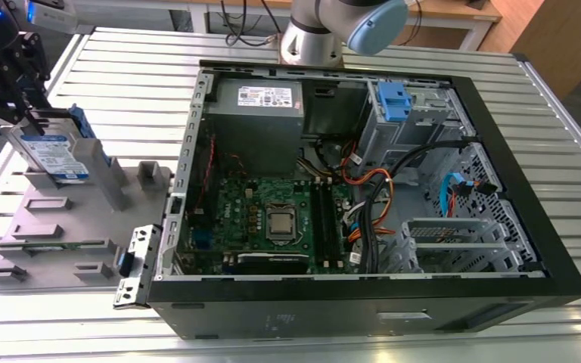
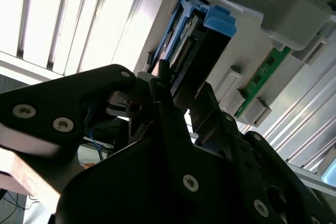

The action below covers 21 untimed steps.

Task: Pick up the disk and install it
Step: 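Pick up the disk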

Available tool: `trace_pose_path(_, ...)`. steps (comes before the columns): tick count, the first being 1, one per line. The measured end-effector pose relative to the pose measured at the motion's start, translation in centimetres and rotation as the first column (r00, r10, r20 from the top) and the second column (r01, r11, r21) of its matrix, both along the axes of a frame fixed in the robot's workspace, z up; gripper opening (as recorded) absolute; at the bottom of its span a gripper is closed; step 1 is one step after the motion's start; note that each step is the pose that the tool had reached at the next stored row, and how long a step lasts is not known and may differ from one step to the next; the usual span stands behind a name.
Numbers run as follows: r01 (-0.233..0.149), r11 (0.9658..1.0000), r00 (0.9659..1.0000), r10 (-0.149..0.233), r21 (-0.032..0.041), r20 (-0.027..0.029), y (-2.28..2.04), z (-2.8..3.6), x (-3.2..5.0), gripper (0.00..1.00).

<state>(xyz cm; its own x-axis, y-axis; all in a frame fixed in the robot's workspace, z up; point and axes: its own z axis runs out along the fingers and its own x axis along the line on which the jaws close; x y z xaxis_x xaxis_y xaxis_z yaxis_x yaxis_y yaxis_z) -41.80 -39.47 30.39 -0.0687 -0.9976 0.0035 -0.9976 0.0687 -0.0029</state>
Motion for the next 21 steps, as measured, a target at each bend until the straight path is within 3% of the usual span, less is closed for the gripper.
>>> trace_pose_path(4,0.0,1.0,1.0,0.0,0.0027,0.0,0.0,0.0,0.0,0.42)
trace_pose_path(7,0.0,0.9999,1.0,0.0,0.0105,-0.0001,0.0,0.0,0.0,0.42)
trace_pose_path(21,-0.013,0.9999,0.9999,0.013,0.011,0.0,0.0,-0.01,0.0,0.42)
